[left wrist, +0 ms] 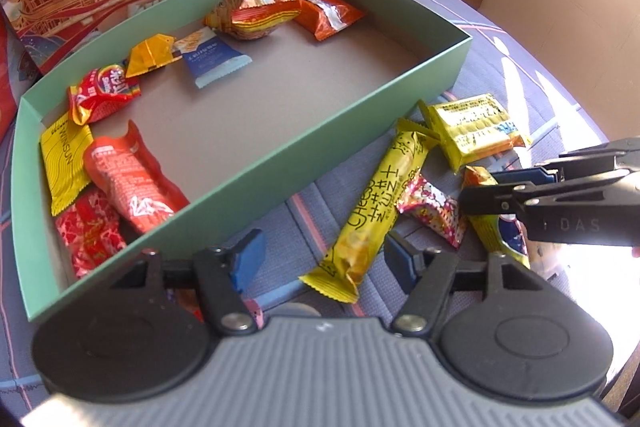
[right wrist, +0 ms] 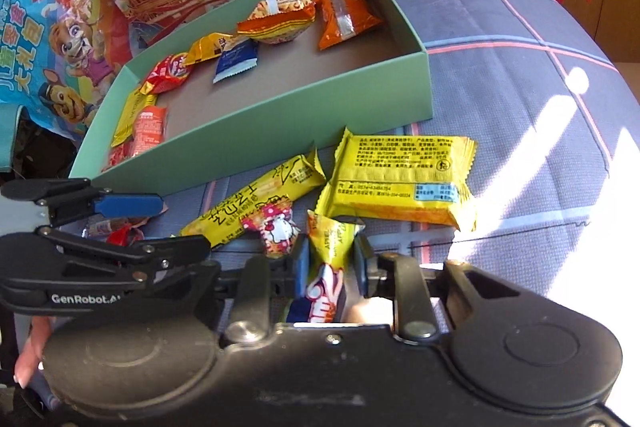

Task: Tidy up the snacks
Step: 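Grasp the yellow cheese stick with the left gripper while the right grasps the chocolate bar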

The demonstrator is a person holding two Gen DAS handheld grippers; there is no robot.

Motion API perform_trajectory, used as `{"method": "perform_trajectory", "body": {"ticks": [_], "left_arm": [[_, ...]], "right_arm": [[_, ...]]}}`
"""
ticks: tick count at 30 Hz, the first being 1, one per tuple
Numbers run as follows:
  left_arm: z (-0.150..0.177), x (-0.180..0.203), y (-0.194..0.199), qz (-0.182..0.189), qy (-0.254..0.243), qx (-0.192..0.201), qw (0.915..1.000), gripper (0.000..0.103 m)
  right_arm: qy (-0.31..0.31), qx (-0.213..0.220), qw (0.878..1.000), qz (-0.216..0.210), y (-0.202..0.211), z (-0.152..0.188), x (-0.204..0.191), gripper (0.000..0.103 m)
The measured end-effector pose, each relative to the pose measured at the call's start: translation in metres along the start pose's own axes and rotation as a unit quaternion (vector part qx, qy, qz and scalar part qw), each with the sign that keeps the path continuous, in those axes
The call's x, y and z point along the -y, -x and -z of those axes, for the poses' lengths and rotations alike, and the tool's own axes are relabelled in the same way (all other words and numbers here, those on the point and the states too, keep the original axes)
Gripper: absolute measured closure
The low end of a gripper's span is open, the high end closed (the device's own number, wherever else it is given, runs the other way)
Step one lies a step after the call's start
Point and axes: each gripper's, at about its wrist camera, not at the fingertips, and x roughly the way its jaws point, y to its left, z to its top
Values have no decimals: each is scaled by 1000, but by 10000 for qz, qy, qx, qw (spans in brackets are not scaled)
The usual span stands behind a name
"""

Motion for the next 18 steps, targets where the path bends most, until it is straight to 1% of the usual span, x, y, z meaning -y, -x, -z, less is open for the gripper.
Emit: {"method": "perform_trajectory", "body": {"ticks": [3,4,5,6,7,8,10,13,14,18], "left_arm": [[-7,18,-15,20,-358,-124,9993,38],[-8,21,-18,38,-417,-172,9990,37],[-9,24,-20,59,-444,-112,9989,38],[-9,27,-21,106,-465,-109,9988,40],[-10,27,-20,258,-445,-126,9986,57],[-10,28,-18,407,-406,-143,9982,81],[-8,30,-15,530,-338,-209,9978,83],[4,29,-9,479,-245,-236,9983,83],[7,28,-7,472,-216,-245,9984,82],[14,27,-4,344,-343,-256,9985,80]], "right_arm": [[-35,59,10000,-49,3,5,3,80],[-31,63,10000,-56,3,6,4,80],[-18,53,10000,-59,3,6,4,80],[7,74,10000,-64,3,7,4,80],[41,83,9999,-60,4,8,5,80],[69,102,9999,-56,4,8,4,80],[102,123,9999,-45,4,7,4,80],[143,160,9998,-32,2,6,2,80],[161,175,9997,-23,2,7,2,80],[390,228,9989,112,0,7,-6,79]]}}
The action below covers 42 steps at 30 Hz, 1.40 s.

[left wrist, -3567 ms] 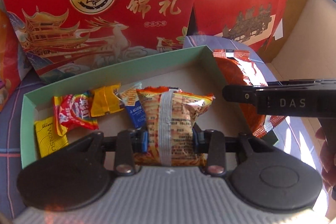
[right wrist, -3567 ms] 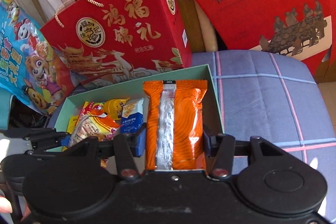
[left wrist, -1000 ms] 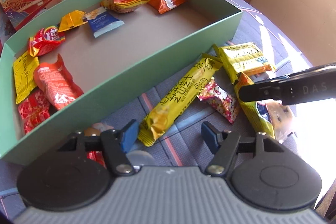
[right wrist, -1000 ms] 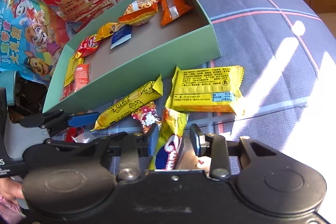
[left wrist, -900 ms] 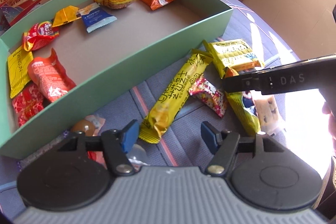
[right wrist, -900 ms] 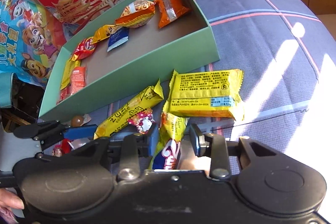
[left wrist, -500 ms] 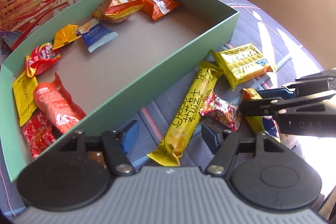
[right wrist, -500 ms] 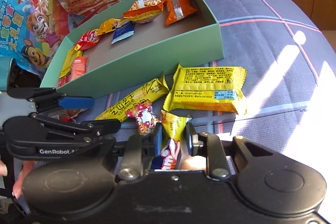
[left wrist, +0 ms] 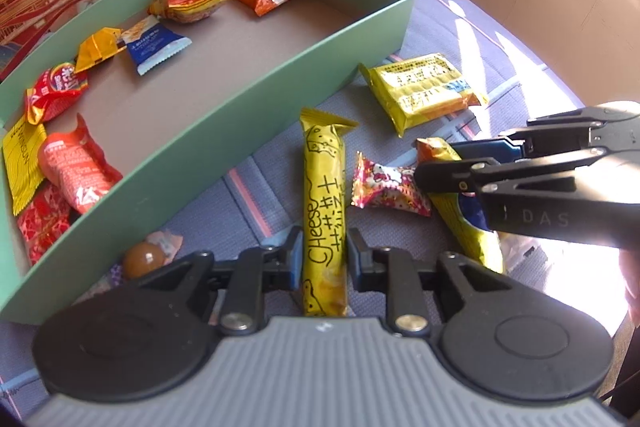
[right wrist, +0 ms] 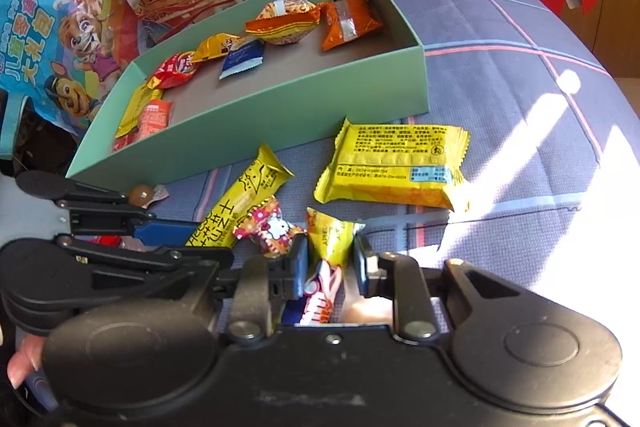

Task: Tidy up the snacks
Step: 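Grasp the yellow cheese stick with the left gripper while the right grasps the chocolate bar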

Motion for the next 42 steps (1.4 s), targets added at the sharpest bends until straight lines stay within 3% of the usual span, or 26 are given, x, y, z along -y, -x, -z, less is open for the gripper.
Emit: {"method": "perform_trajectory", "body": {"ticks": [2,5,11,20,21,22,23,25,28,31,34,37,40,42], "left_arm": [[-2,2,0,-53,-6,11,10000,82],[0,-4,6,-183,441,277,9985,83],[5,-12,24,-55,719,406,9966,84],[-13,-30,82,70,1181,1174,9860,84],[-19,-34,88,55,1232,1302,9838,88],[-23,-36,90,29,1248,1355,9829,102],[-27,-39,93,-16,1306,1404,9814,103],[-31,-46,94,60,1397,1408,9801,103],[-25,-48,83,225,1261,1149,9851,103],[-10,-42,65,150,990,776,9919,95],[-1,-41,45,139,992,250,9947,57],[2,-36,31,205,1129,-39,9934,55],[0,-27,17,-112,1310,-217,9911,39],[1,-18,6,-452,1269,-471,9898,39]], "right_arm": [[67,21,10000,4,-1,-1,-3,80],[-191,11,9997,-140,2,-4,4,81],[-205,76,9997,-144,15,-9,7,81],[58,492,9985,-224,40,-54,0,81],[87,576,9981,-215,43,-64,0,81],[106,624,9978,-211,44,-71,0,81],[124,677,9974,-208,44,-78,-1,81],[107,735,9970,-202,43,-90,-2,81],[161,705,9972,-214,41,-91,-4,81],[181,552,9980,-235,36,-82,-5,81],[107,401,9988,-252,31,-70,-3,81],[106,325,9991,-236,29,-61,-1,81],[-14,317,9992,-237,29,-55,6,81],[-80,323,9992,-238,32,-51,11,81]]}}
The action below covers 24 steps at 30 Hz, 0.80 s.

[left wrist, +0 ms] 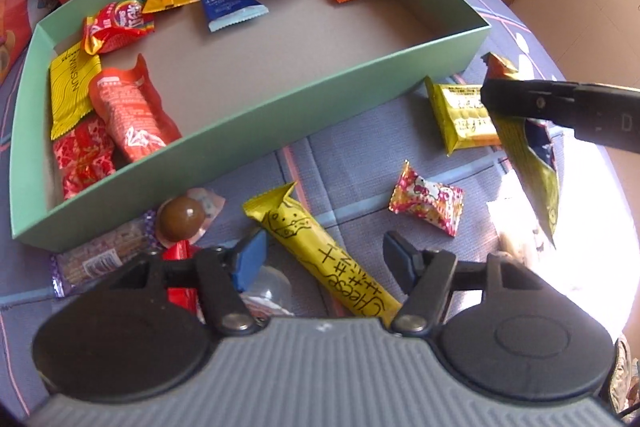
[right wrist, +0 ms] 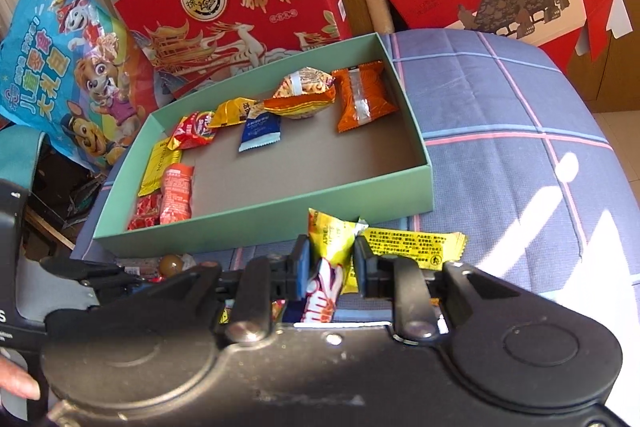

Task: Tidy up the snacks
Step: 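Grasp the yellow cheese stick with the left gripper while the right grasps the chocolate bar, then carry both snacks into the green tray and open both grippers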

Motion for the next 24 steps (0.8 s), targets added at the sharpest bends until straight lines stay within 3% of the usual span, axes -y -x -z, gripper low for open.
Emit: {"method": "perform_trajectory", "body": {"ticks": [2,3,5,6,9,16,24], "left_arm": [[6,4,-6,-24,28,-135,9999,38],[11,6,-3,-13,7,-1,10000,43],[17,18,0,-64,-253,195,9995,79],[18,24,1,-28,-369,244,9990,83],[17,27,1,-120,-375,313,9987,84],[9,9,42,297,-28,667,9973,84],[-58,-18,74,347,421,1432,9882,84]], "right_arm": [[-26,28,10000,-6,4,3,4,81],[-30,46,10000,2,6,6,6,81],[-55,43,10000,6,6,10,8,81],[-86,23,10000,6,4,11,9,81],[-215,18,9998,-9,3,16,13,81],[-173,59,9998,-52,11,14,14,81],[431,528,9977,-25,10,-58,-10,81]]}}
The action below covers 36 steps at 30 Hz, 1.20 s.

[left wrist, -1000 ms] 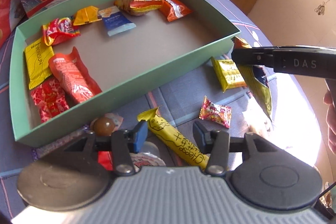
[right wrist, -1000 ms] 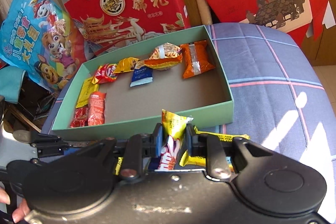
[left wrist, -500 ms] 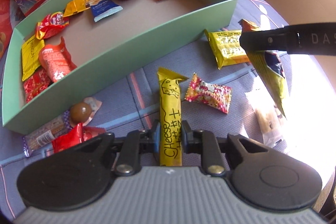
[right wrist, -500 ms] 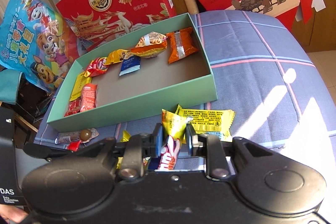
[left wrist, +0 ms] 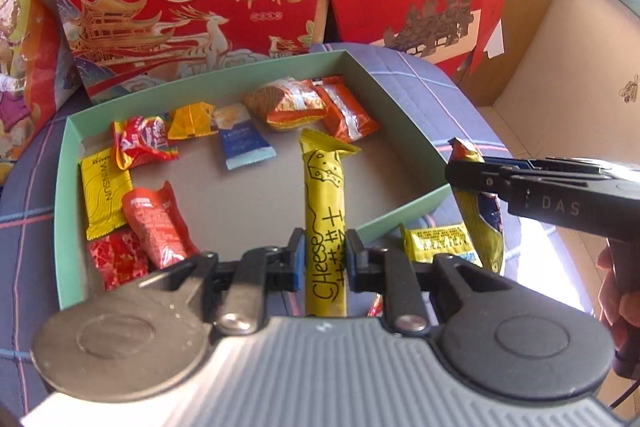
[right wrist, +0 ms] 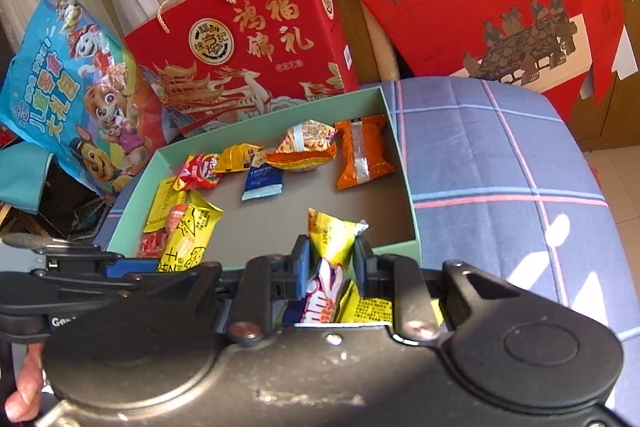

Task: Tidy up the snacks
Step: 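Carry both snacks into the green tray and open both grippers, then grasp the clear cake packet with the left gripper while the right grasps the yellow biscuit pack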

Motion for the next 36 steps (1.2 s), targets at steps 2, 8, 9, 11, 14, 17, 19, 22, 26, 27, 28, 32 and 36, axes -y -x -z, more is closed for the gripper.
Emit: {"method": "perform_trajectory", "body": {"ticks": [2,8,9,11,14,17,19,22,26,27,28,32,36], "left_arm": [[-22,-5,-10,73,137,82,9998,84],[-54,-9,-50,174,299,83,9994,84],[-56,-10,-55,181,324,62,9993,84],[-57,-12,-67,185,357,-5,9992,84],[-58,-14,-81,151,349,-90,9992,84],[-57,-17,-91,145,355,-173,9991,84],[-57,-18,-96,83,327,-225,9992,83],[-58,-20,-96,-135,313,-226,9992,32],[-56,-24,-81,-475,285,94,9984,0],[-56,-26,-78,-466,293,76,9985,0],[-55,-27,-75,-434,316,55,9985,0],[-49,-28,-64,-418,377,36,9984,0],[-39,-25,-51,-348,378,57,9987,0]], "right_arm": [[138,80,9999,23,-10,-22,-3,81],[558,-34,9982,227,-56,-59,-4,81],[582,-83,9979,265,-63,-61,-2,81],[604,-184,9974,348,-77,-63,3,81],[570,-256,9973,398,-90,-63,8,81],[542,-291,9973,396,-97,-62,11,80],[526,-284,9975,371,-98,-60,11,72],[406,-165,9986,303,-92,-62,12,25],[402,144,9986,306,-71,-63,11,0],[387,140,9988,274,-67,-63,12,0],[367,128,9989,259,-64,-62,13,0],[302,54,9992,262,-52,-55,18,0],[201,-14,9994,294,-40,-42,25,0]]}}
